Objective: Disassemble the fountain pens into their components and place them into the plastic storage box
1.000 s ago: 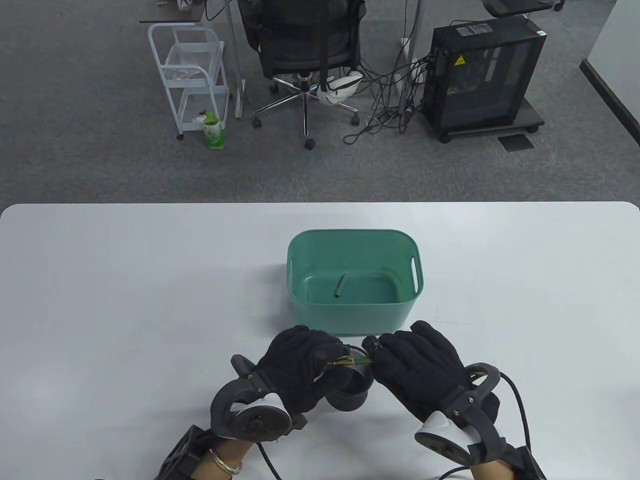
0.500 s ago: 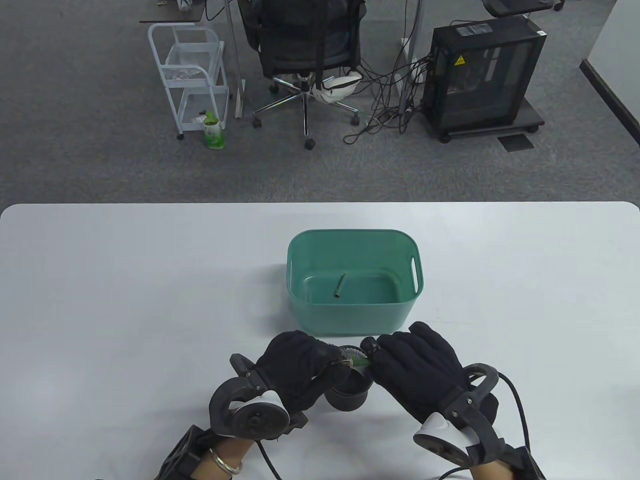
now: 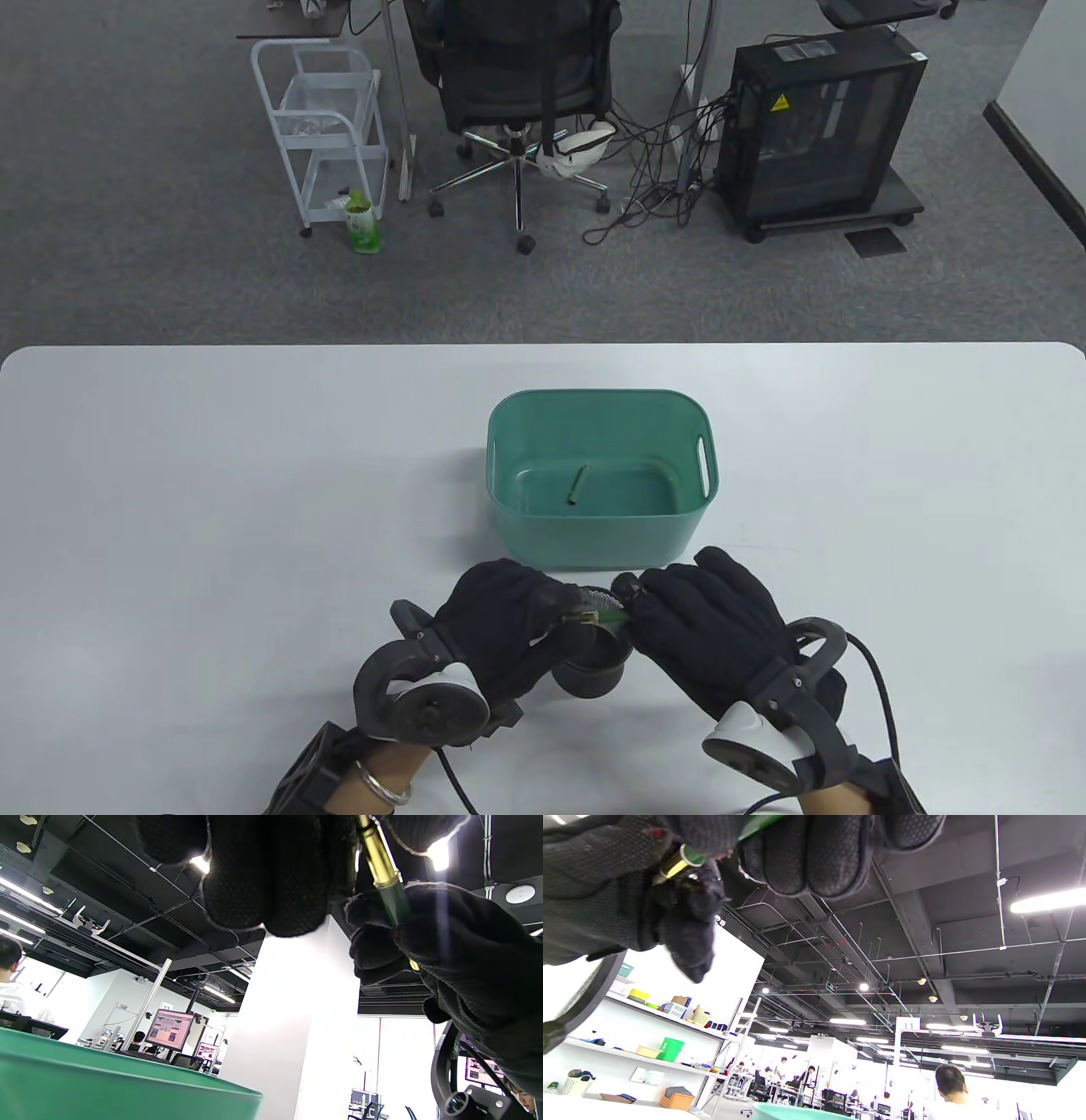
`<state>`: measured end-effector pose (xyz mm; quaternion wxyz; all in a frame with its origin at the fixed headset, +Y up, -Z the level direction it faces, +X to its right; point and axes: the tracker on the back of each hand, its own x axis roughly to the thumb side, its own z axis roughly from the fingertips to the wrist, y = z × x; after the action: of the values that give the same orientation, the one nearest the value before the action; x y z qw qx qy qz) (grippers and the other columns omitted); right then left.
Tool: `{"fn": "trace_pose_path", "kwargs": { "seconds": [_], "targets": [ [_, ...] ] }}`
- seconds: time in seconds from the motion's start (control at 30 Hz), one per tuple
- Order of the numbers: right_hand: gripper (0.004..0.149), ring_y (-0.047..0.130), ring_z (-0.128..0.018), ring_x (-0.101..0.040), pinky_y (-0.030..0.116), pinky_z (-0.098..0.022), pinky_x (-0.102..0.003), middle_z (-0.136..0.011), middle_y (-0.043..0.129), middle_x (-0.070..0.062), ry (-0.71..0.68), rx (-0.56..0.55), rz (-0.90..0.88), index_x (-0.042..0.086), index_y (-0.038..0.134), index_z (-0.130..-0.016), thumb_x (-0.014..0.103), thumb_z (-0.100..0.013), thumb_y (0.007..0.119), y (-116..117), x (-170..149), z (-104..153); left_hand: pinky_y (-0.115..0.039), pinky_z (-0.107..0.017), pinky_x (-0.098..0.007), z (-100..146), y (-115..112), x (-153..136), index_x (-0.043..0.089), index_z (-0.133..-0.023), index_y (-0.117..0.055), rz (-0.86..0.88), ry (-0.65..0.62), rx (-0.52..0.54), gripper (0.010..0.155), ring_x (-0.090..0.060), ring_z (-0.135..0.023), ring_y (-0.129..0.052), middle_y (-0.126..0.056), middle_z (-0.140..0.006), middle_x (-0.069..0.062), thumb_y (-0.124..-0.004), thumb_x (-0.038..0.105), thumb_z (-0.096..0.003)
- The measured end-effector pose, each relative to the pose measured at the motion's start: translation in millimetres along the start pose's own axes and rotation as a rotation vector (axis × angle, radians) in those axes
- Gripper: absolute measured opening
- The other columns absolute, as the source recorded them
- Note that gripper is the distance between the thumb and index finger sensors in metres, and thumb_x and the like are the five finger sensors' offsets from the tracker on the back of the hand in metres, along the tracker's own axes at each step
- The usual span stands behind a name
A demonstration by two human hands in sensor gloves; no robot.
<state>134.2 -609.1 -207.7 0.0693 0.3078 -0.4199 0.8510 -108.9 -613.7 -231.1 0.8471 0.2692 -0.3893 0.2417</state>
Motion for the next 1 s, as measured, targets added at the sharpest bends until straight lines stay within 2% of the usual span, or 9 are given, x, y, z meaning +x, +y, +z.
{"fn": "trace_pose_path", "kwargs": {
  "seconds": [0.1, 0.2, 0.37, 0.77, 1.0],
  "targets": [
    [0.042, 0.088, -0.076, -0.01, 0.065, -0.074, -0.044, -0.085, 0.086, 0.009, 0.008, -0.003, 0.006, 0.034, 0.082, -0.091, 0.049, -0.053, 0.071, -0.9, -2.0, 0.1, -0.063, -0.076, -0.053, 0.0, -0.3, 1.8, 0.015, -0.101, -0.075, -0.019, -0.001, -0.015, 0.058, -0.028, -0.086, -0.089, -0.093, -0.093, -0.005, -0.068, 0.058, -0.0634],
    [0.042, 0.088, -0.076, -0.01, 0.065, -0.074, -0.044, -0.085, 0.086, 0.009, 0.012, -0.005, 0.007, 0.034, 0.082, -0.091, 0.05, -0.053, 0.071, -1.3, -2.9, 0.3, -0.062, -0.078, -0.053, 0.0, -0.5, 2.8, 0.016, -0.102, -0.072, -0.03, -0.003, -0.017, 0.055, -0.027, -0.09, -0.086, -0.089, -0.097, -0.004, -0.072, 0.055, -0.0632],
    [0.042, 0.088, -0.076, -0.01, 0.065, -0.074, -0.044, -0.085, 0.086, 0.009, 0.01, -0.004, 0.009, 0.034, 0.082, -0.091, 0.05, -0.053, 0.071, -1.1, -3.0, 0.4, -0.064, -0.076, -0.05, 0.1, -0.9, 3.6, 0.017, -0.096, -0.076, -0.041, -0.002, -0.013, 0.045, -0.025, -0.084, -0.09, -0.093, -0.09, -0.002, -0.073, 0.049, -0.0647],
    [0.043, 0.088, -0.076, -0.01, 0.065, -0.074, -0.044, -0.085, 0.086, 0.009, 0.003, 0.002, 0.006, 0.034, 0.082, -0.091, 0.05, -0.053, 0.071, -0.4, -1.9, -0.1, -0.073, -0.066, -0.048, -0.1, -1.5, 2.1, 0.014, -0.084, -0.087, -0.02, 0.002, -0.012, 0.046, -0.023, -0.066, -0.099, -0.102, -0.072, -0.002, -0.066, 0.051, -0.0656],
    [0.043, 0.088, -0.076, -0.01, 0.065, -0.074, -0.044, -0.085, 0.086, 0.009, 0.0, 0.001, 0.007, 0.034, 0.082, -0.091, 0.05, -0.053, 0.071, -0.5, -1.2, -0.1, -0.075, -0.063, -0.047, -0.3, -1.6, 1.3, 0.013, -0.079, -0.09, -0.012, 0.001, -0.012, 0.048, -0.023, -0.061, -0.101, -0.104, -0.066, -0.001, -0.064, 0.051, -0.0661]
  ]
}}
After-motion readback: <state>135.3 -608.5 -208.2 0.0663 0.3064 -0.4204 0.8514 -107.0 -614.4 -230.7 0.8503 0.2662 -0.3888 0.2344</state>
